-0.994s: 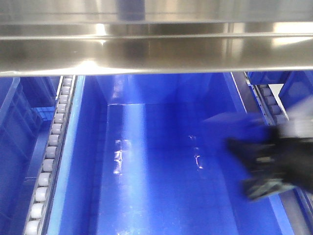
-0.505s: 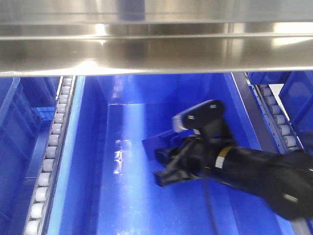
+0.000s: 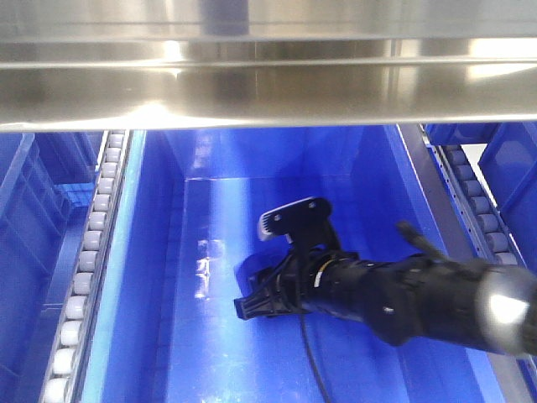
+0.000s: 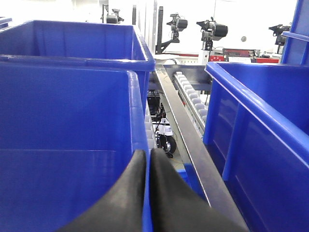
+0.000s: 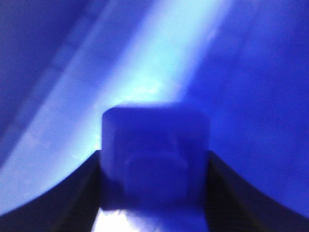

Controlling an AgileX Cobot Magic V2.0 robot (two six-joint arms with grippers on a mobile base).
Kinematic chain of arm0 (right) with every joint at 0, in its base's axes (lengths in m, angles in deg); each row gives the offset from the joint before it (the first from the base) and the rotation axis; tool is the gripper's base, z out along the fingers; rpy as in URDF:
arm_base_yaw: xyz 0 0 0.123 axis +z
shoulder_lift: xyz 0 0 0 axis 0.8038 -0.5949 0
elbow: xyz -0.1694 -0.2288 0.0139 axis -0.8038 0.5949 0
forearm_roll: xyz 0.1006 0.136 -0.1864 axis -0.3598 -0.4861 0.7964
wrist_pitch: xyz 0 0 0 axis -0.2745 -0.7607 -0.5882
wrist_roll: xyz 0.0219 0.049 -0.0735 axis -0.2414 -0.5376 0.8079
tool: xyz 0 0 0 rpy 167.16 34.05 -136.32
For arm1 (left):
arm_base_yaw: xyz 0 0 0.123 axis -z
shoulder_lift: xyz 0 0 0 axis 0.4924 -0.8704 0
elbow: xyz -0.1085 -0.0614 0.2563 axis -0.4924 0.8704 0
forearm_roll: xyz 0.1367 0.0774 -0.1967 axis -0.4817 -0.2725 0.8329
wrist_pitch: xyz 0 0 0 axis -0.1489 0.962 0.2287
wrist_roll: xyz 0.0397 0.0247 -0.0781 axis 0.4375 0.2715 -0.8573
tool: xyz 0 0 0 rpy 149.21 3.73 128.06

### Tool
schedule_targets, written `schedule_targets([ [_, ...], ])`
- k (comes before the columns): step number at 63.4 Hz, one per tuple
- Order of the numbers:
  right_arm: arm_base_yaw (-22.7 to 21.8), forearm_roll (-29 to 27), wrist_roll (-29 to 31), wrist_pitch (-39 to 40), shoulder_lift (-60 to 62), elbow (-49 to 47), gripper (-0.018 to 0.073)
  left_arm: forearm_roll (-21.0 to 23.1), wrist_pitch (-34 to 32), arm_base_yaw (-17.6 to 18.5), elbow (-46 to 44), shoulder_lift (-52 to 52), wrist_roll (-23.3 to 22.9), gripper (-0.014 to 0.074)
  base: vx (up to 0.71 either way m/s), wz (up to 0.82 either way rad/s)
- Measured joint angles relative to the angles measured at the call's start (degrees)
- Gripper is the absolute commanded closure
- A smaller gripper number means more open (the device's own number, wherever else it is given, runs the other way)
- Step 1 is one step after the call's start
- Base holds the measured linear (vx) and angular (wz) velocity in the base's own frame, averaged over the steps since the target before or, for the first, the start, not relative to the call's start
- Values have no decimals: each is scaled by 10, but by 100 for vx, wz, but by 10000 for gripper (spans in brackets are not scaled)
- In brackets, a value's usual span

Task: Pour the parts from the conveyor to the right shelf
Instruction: 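Lower the right gripper into the blue bin and open it, then lift the open right gripper out of the bin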

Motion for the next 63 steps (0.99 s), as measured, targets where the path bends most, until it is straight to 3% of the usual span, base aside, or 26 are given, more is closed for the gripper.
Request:
schedule_targets([
  [20,0,-1,9,-29,33,-19,48,0,0,0,0,0,0,602,0,0],
  [48,-1,26,39,-21,275,80,48,0,0,0,0,0,0,602,0,0],
  [53,-21,24,44,-21,315,104,48,0,0,0,0,0,0,602,0,0],
  [63,-113,15,44,-46,395,134,48,0,0,0,0,0,0,602,0,0],
])
